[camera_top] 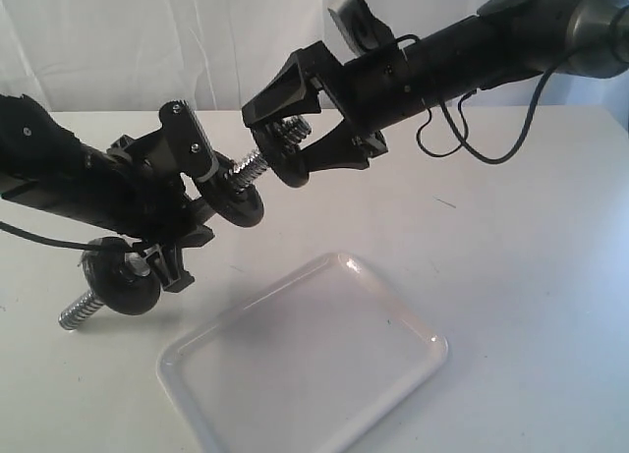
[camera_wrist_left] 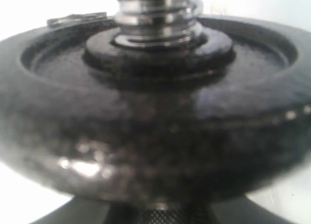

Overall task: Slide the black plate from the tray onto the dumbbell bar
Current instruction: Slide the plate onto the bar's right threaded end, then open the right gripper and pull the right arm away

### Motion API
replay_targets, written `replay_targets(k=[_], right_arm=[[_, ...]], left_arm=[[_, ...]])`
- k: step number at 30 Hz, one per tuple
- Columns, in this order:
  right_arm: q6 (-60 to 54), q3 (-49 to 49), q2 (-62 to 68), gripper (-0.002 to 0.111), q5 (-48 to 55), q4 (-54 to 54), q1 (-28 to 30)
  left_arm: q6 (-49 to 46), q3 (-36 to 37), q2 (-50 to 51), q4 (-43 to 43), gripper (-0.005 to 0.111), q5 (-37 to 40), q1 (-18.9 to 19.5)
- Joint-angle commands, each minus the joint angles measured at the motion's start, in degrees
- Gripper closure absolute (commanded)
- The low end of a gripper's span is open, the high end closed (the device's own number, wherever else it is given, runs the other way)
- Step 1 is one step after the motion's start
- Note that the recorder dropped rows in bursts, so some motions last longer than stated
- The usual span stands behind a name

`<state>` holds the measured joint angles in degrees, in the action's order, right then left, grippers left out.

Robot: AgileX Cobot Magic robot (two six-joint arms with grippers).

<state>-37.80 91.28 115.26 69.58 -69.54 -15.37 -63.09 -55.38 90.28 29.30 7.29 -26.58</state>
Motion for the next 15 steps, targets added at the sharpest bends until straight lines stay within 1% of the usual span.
replay_targets(k=[1,2,3,15], right_arm=[[-0.9,0.6,-0.8,0.017,0.4,-5.1,0.6],[-0.9,0.6,-0.8,0.011,0.4,-5.1,0.6],[-1.0,0.6,-0.8,0.009,0.4,-5.1,0.6],[-1.0,0.6,-1.0,0.008,0.4,-5.4,0.6]], left_arm=[[-0.3,-2.4,-3.6,3.2,0.107,-6.1,-0.1],[-0.3,-2.4,-3.6,3.2,0.107,-6.1,-0.1],[-0.3,-2.4,-3.6,3.2,0.107,-6.1,-0.1],[-0.3,-2.4,-3.6,3.2,0.107,-6.3,-0.1]])
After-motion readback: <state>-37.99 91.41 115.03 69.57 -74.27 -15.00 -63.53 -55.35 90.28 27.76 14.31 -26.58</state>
